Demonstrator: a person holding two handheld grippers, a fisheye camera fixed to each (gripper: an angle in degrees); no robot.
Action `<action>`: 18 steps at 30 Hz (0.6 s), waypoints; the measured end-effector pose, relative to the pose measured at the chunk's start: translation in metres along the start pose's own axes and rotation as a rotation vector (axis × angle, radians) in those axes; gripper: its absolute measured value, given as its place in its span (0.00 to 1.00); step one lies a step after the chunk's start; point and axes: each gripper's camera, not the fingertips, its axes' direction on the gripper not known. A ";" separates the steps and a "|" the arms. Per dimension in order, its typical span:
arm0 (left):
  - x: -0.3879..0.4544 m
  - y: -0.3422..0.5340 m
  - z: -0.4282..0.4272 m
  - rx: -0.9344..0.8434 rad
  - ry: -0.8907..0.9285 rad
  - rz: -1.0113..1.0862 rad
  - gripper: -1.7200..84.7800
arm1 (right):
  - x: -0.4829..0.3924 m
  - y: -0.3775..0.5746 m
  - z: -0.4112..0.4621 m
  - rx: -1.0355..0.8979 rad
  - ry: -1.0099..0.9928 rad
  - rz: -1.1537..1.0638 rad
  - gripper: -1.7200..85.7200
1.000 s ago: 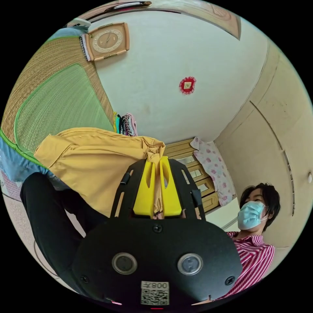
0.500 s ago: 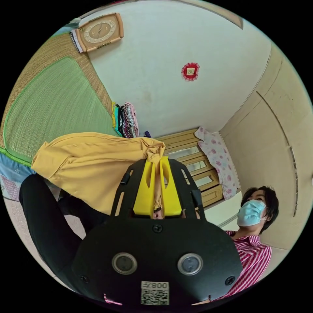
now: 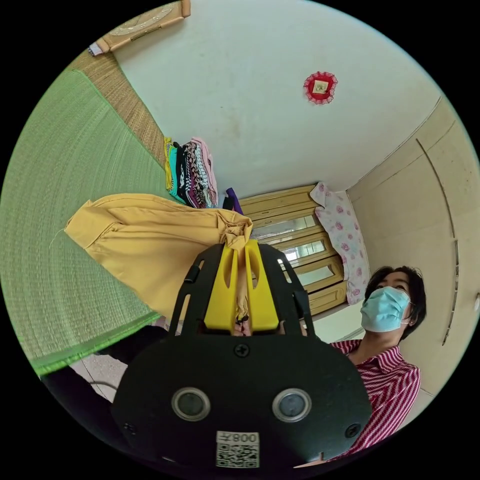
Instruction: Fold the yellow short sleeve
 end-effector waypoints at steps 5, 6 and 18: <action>-0.128 -0.098 0.062 -0.028 0.045 -0.017 0.05 | 0.020 -0.101 0.016 0.009 0.057 0.030 0.03; -0.138 -0.107 0.067 -0.030 0.045 -0.017 0.05 | 0.025 -0.124 0.023 0.014 0.066 0.042 0.03; -0.178 -0.299 0.221 -0.123 -0.021 0.077 0.05 | -0.090 -0.342 0.087 0.072 0.050 -0.027 0.03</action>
